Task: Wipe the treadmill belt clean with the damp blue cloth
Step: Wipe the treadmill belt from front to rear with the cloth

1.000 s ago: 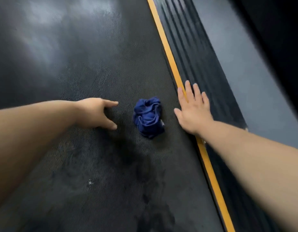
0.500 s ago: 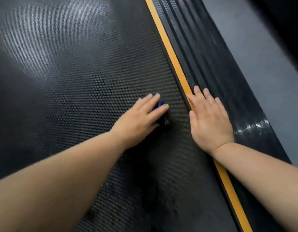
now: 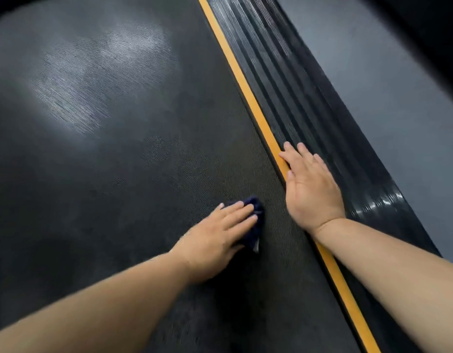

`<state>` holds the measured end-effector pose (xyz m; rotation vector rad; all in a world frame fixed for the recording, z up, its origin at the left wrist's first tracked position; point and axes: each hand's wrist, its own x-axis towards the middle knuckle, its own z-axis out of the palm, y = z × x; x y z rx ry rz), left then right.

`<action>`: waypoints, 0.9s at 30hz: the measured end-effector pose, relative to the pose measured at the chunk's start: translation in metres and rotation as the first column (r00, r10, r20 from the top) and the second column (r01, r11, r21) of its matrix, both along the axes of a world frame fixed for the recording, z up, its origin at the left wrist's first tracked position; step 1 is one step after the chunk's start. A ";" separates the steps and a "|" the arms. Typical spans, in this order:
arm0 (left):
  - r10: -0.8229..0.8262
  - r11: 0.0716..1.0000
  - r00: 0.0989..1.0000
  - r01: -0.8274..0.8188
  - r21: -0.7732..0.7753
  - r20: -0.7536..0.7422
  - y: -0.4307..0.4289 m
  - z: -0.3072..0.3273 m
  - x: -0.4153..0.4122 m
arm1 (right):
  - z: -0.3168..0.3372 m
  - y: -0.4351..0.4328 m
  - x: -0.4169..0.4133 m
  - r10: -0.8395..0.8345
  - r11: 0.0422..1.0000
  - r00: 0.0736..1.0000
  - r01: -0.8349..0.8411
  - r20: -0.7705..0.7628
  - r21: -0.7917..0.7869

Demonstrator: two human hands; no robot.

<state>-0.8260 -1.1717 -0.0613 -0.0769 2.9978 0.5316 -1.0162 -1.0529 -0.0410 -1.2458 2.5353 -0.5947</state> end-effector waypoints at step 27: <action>-0.103 0.995 0.972 0.104 -0.011 -0.211 -0.031 -0.007 -0.049 | 0.004 0.024 -0.020 -0.083 0.989 0.986 0.100 -0.143 0.113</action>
